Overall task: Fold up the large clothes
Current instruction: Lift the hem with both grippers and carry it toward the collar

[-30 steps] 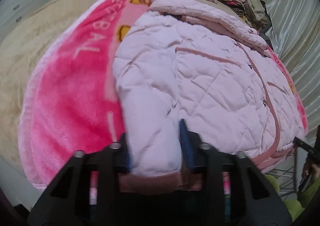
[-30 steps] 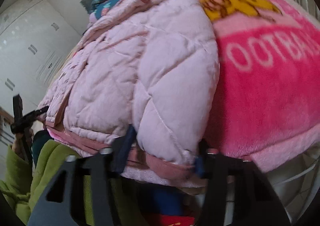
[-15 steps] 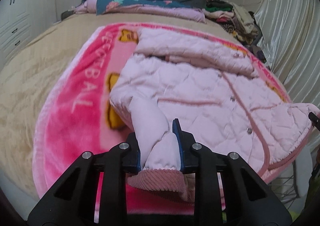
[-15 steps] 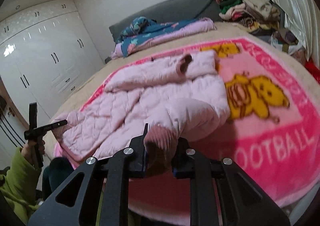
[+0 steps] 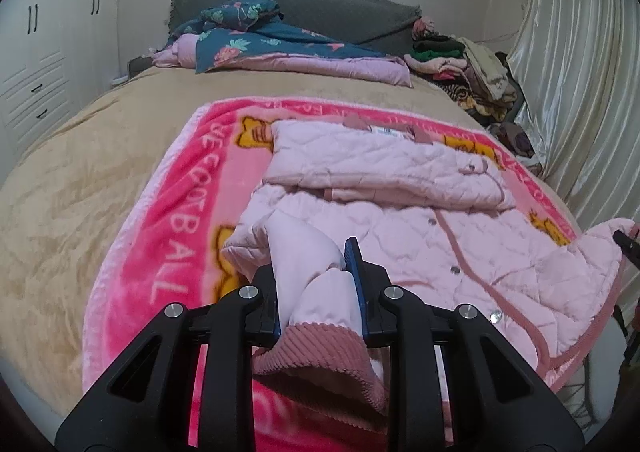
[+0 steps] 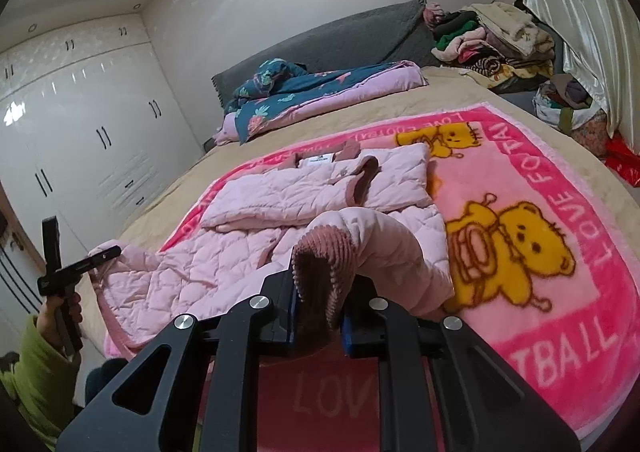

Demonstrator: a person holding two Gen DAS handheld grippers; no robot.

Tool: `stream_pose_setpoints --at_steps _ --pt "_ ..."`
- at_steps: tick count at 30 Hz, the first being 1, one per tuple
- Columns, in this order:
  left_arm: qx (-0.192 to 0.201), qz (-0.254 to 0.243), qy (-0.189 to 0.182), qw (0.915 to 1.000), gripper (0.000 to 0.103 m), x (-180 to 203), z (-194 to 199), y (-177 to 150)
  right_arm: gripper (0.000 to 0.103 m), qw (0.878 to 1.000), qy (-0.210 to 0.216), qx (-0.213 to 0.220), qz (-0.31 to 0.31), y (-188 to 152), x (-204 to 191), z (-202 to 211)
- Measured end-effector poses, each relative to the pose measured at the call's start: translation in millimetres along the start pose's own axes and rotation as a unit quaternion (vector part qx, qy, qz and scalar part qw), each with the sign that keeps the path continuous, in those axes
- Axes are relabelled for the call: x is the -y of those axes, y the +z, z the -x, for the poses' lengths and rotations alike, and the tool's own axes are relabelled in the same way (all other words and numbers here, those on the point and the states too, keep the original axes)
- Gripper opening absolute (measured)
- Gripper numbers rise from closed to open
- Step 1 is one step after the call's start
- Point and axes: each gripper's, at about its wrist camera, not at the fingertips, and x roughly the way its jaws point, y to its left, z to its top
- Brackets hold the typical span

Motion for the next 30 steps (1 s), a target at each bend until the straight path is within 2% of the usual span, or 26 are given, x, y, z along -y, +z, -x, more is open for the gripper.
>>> stream_pose_setpoints --at_steps 17,30 --pt "0.036 -0.006 0.014 0.9992 0.017 9.8 -8.4 53.7 0.014 1.000 -0.015 0.011 -0.023 53.6 14.0 -23.3" --pt "0.060 -0.011 0.035 0.9975 0.017 17.9 -21.0 93.6 0.014 0.999 -0.031 0.033 -0.010 92.1 13.3 -35.8"
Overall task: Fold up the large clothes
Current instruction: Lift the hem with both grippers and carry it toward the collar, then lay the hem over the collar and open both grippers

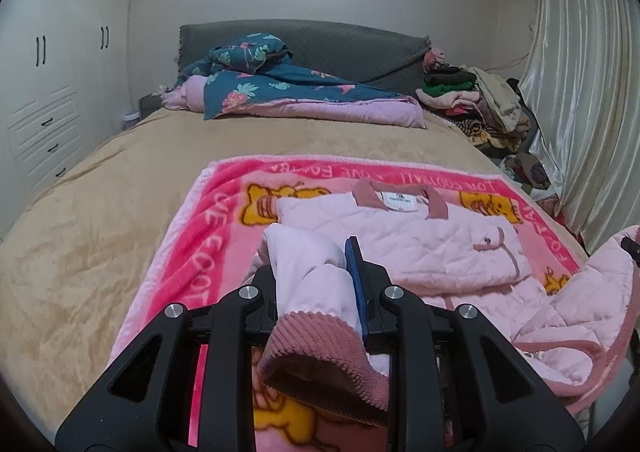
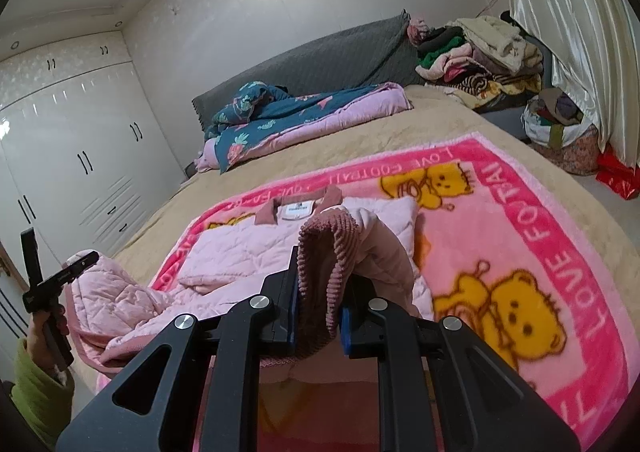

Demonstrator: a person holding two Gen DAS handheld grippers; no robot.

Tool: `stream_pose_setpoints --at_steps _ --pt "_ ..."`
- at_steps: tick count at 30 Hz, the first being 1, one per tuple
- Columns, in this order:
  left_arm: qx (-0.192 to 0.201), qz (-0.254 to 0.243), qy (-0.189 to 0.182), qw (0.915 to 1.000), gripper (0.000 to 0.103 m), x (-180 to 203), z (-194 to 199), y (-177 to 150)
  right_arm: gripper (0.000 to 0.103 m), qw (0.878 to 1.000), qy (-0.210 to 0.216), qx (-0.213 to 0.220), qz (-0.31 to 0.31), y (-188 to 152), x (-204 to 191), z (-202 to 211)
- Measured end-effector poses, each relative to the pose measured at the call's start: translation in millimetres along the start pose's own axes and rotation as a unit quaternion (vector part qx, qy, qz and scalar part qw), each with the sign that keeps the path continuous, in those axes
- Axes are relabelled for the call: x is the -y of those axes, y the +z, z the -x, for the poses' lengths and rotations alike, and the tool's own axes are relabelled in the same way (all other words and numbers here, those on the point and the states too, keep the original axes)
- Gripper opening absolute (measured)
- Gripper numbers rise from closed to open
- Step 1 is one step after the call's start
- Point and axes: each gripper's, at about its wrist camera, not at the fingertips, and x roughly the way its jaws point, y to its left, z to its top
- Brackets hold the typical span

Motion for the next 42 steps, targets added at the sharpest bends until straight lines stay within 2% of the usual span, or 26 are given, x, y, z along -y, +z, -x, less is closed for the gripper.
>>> stream_pose_setpoints --at_steps 16,36,42 --pt "0.022 0.019 0.014 0.9995 0.017 -2.2 -18.5 48.4 0.014 0.999 -0.008 0.039 0.006 51.5 2.1 -17.6" --pt "0.016 0.001 0.073 0.9972 0.019 2.2 -90.5 39.4 0.014 0.999 -0.030 -0.007 -0.037 49.5 49.0 -104.7" --pt "0.007 0.014 0.077 0.9969 0.020 -4.9 -110.1 32.4 0.015 0.997 -0.025 -0.031 -0.067 48.7 65.2 -131.9"
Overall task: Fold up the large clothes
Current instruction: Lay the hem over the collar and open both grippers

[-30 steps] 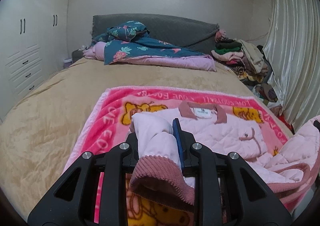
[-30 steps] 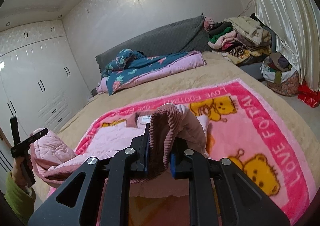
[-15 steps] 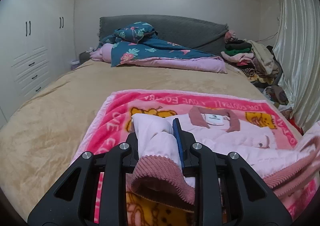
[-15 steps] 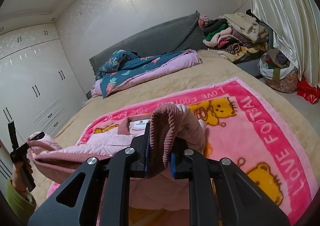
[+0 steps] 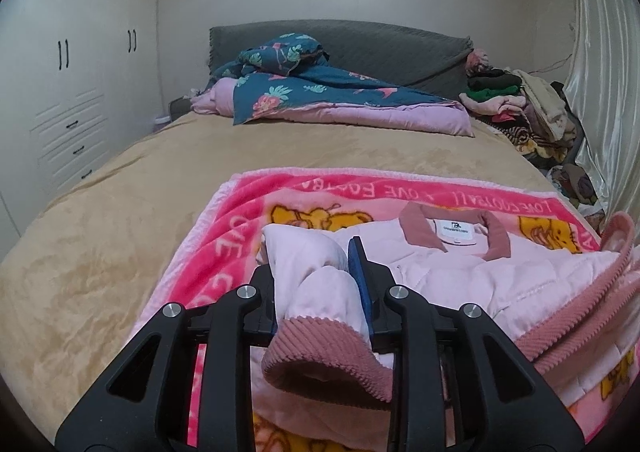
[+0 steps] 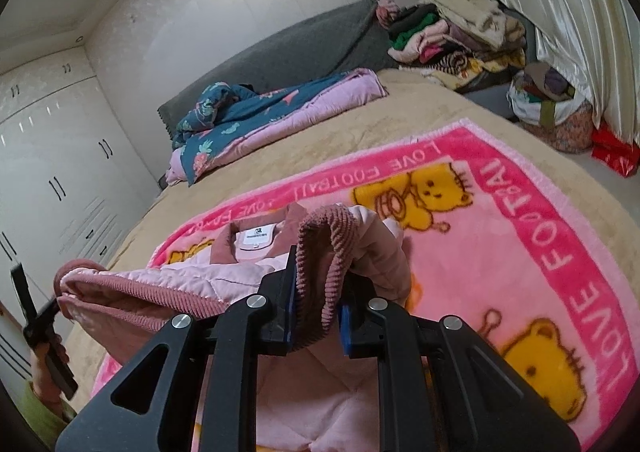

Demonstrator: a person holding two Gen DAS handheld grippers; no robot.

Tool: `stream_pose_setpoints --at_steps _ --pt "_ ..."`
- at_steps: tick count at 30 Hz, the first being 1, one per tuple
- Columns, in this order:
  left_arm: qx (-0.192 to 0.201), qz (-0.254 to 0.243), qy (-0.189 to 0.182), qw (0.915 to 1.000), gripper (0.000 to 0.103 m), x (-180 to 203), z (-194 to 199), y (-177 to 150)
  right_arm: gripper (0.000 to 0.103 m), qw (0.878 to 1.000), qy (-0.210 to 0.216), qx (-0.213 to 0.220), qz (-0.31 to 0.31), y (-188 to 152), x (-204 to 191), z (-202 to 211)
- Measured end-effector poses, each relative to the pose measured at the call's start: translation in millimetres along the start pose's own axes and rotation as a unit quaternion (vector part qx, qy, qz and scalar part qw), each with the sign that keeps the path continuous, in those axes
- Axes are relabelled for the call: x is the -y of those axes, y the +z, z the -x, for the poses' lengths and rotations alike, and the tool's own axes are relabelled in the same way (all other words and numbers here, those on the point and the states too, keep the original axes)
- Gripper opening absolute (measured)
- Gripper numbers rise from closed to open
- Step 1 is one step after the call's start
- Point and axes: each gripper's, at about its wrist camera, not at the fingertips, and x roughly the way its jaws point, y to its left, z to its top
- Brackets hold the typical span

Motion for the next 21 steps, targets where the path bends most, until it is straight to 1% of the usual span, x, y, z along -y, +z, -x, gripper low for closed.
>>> stream_pose_setpoints --at_steps 3,6,8,11,12,13,14,15,17,18,20,21 --pt "-0.005 0.011 -0.002 0.9999 0.021 -2.4 -10.2 -5.1 0.019 1.000 0.011 -0.012 -0.022 1.3 7.1 -12.4" --pt "-0.015 0.011 -0.001 0.9998 0.021 -1.8 -20.9 -10.6 0.028 0.997 0.042 -0.027 -0.057 2.7 19.7 -26.2" --pt "-0.021 0.011 -0.005 0.9997 0.021 -2.6 -27.3 -12.6 0.031 0.995 0.054 -0.033 -0.080 2.8 25.9 -32.0" --pt "-0.024 0.009 -0.006 0.9996 0.021 -2.9 -34.1 -15.3 0.051 0.992 0.079 -0.024 -0.097 3.0 30.7 -33.0" --pt "-0.026 0.008 -0.007 0.9996 0.021 -2.6 -37.2 -16.1 0.065 0.991 0.086 -0.011 -0.103 2.8 32.2 -30.0" --pt "-0.027 0.008 -0.008 0.9996 0.021 -2.2 -39.0 -16.5 0.082 0.991 0.087 0.001 -0.105 3.4 32.7 -25.4" --pt "-0.029 0.009 -0.008 0.9995 0.021 -2.3 -41.4 -16.5 0.087 0.991 0.081 0.017 -0.107 3.1 33.6 -19.3" --pt "-0.029 0.011 -0.009 0.9995 0.022 -2.2 -43.8 -16.9 0.088 0.991 0.076 0.024 -0.105 2.3 33.9 -13.9" --pt "-0.032 0.014 -0.013 0.9993 0.025 -2.5 -48.5 -17.7 0.088 0.993 0.071 0.023 -0.088 -1.7 31.3 -9.7" --pt "-0.033 0.017 -0.017 0.9992 0.027 -3.0 -50.1 -18.0 0.089 0.996 0.059 0.021 -0.070 -5.7 27.9 -7.7" --pt "-0.032 0.022 -0.024 0.9989 0.036 -4.9 -49.5 -18.9 0.092 0.999 0.029 0.013 -0.026 -16.3 22.0 -7.5" --pt "-0.030 0.027 -0.035 0.9986 0.052 -5.3 -47.6 -18.0 0.092 1.000 0.016 0.005 -0.008 -22.9 19.9 -9.2"
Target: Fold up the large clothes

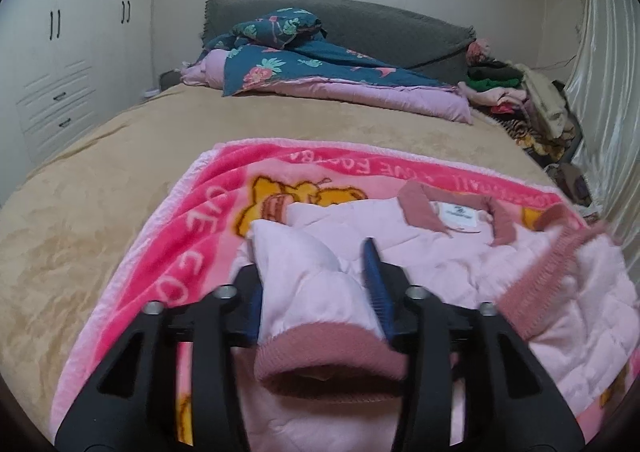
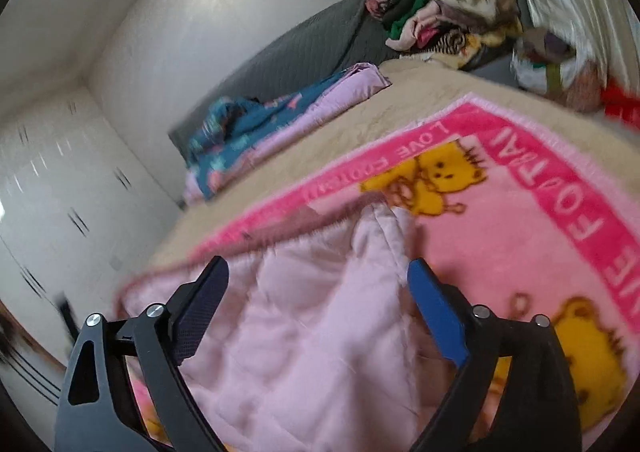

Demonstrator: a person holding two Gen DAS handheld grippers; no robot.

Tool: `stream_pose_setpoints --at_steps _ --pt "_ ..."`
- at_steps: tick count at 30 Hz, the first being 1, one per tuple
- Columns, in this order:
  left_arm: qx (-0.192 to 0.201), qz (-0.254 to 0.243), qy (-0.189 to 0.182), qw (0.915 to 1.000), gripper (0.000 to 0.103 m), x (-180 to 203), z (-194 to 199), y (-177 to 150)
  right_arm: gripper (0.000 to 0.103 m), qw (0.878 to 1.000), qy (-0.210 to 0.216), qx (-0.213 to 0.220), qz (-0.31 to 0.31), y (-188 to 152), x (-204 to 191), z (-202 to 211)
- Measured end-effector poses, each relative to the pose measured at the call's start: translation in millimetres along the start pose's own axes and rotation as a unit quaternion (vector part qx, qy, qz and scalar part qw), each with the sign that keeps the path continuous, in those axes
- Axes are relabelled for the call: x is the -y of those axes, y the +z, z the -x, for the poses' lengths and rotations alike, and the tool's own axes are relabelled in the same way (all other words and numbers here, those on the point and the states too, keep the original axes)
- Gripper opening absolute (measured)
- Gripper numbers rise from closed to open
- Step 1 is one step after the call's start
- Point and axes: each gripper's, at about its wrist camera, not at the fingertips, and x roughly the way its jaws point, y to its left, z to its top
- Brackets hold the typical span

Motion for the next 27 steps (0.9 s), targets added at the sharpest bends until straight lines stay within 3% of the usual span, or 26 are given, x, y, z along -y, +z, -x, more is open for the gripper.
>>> stream_pose_setpoints --at_steps 1,3,7,11,15,19,20,21,23,24,25,27 --pt "0.003 0.004 -0.012 0.9999 0.069 0.7 2.4 0.9 0.093 1.000 -0.013 -0.010 0.015 -7.0 -1.1 -2.9" --pt "0.023 0.001 -0.007 0.9997 0.089 2.6 14.1 4.5 0.093 0.999 -0.022 -0.032 0.029 -23.8 -1.3 -7.8" --pt "0.051 -0.006 -0.011 0.9986 0.091 -2.1 38.6 9.3 0.093 0.998 -0.025 -0.035 0.048 -49.9 -3.0 -5.7" --pt "0.044 0.013 0.007 0.9989 0.093 -29.8 42.7 -4.0 0.094 0.995 -0.034 -0.028 0.090 -70.9 -10.3 1.9" --pt "-0.014 0.046 0.000 0.9989 0.093 -64.2 19.0 -39.8 0.095 0.991 -0.036 -0.037 0.123 -89.4 -11.0 1.7" --pt "-0.070 0.071 -0.041 0.9942 0.093 -78.8 -8.6 -73.1 0.094 0.989 -0.040 -0.043 0.137 -99.2 -9.6 -8.0" --pt "-0.076 0.070 -0.050 0.9934 0.093 -78.1 -12.2 -77.2 0.091 0.988 -0.041 -0.035 0.142 -99.4 -10.9 -8.2" --pt "-0.083 0.070 -0.067 0.9918 0.093 -76.8 -16.8 -82.2 0.082 0.988 -0.041 -0.029 0.145 -98.1 -12.5 -9.1" --pt "-0.092 0.063 -0.078 0.9907 0.087 -71.0 -22.6 -86.1 0.062 0.986 -0.057 -0.016 0.154 -93.3 -16.1 -11.6" --pt "-0.092 0.051 -0.078 0.9914 0.061 -64.9 -23.5 -85.2 0.050 0.986 -0.059 -0.011 0.157 -88.2 -18.6 -13.4" --pt "-0.088 0.033 -0.067 0.9933 0.045 -57.1 -22.6 -82.7 0.041 0.985 -0.062 -0.007 0.161 -83.5 -21.6 -15.4" --pt "-0.072 0.004 -0.054 0.9959 0.026 -44.4 -19.3 -73.9 0.034 0.982 -0.074 0.004 0.174 -72.9 -30.4 -19.8"
